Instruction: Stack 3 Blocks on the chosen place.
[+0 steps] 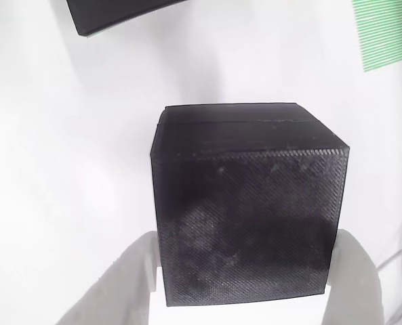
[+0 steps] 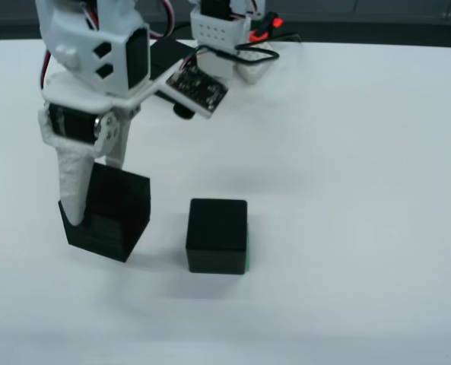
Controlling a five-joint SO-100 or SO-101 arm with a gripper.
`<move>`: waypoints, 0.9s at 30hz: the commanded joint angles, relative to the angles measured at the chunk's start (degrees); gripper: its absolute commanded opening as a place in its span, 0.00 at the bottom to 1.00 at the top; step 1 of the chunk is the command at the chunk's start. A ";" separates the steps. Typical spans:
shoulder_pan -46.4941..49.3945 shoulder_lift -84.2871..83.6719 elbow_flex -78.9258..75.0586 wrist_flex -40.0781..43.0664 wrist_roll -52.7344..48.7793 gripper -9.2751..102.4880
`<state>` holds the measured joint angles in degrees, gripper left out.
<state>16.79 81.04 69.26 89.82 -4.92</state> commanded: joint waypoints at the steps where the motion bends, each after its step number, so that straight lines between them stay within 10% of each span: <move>1: -2.90 9.49 2.46 0.26 -0.35 0.24; 27: -16.88 12.48 13.01 0.35 0.26 0.24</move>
<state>0.26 93.25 82.35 90.26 -4.92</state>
